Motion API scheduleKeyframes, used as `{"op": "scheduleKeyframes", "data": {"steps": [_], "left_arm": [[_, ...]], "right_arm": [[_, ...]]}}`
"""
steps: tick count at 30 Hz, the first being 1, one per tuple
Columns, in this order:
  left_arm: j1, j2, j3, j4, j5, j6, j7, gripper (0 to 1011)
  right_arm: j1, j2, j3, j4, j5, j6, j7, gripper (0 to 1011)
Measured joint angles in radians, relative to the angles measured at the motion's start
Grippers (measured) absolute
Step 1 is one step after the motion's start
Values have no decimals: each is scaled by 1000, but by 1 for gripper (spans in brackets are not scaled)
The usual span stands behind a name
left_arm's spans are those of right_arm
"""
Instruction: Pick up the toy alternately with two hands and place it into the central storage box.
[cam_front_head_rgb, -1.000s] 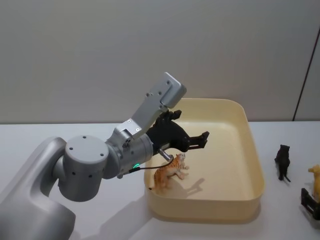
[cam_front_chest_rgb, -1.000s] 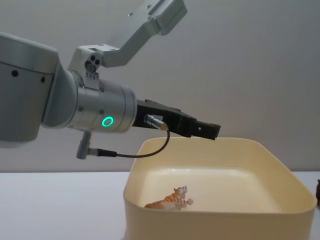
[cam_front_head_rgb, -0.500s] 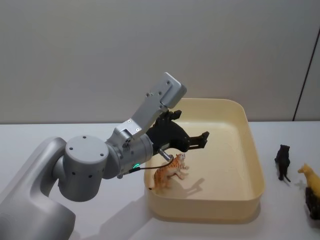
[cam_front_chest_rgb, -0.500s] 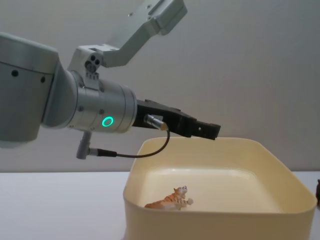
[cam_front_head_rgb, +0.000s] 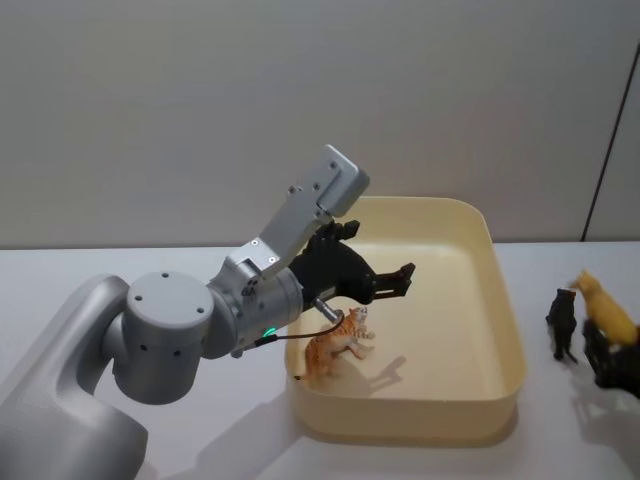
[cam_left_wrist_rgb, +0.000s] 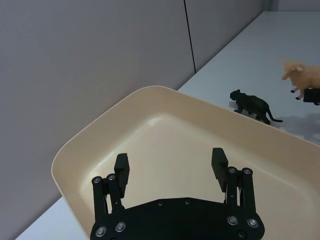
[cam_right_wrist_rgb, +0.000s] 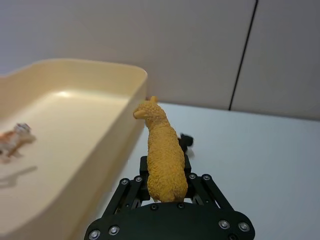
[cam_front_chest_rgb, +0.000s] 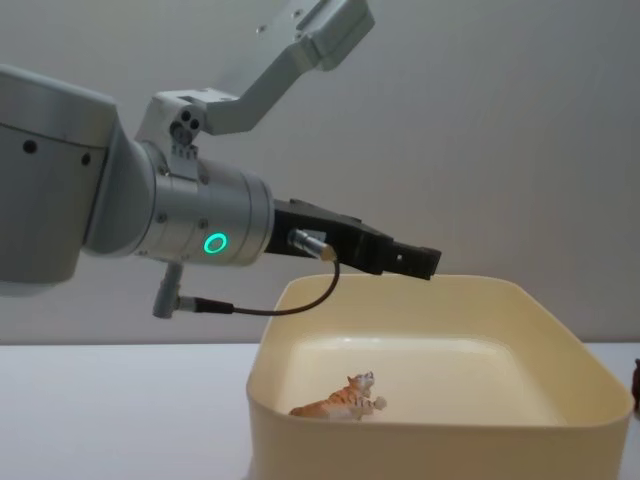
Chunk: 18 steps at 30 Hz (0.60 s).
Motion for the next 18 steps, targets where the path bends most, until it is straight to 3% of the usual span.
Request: {"op": "scheduleKeyframes", "data": {"steps": [9, 18], "left_arm": [[0, 0, 0, 0, 0, 0, 0, 1001], [0, 0, 0, 0, 0, 0, 0, 1001]], "right_arm": [[87, -39, -20, -13, 3, 20, 75, 305], [229, -116, -58, 72, -26, 104, 127, 305]]}}
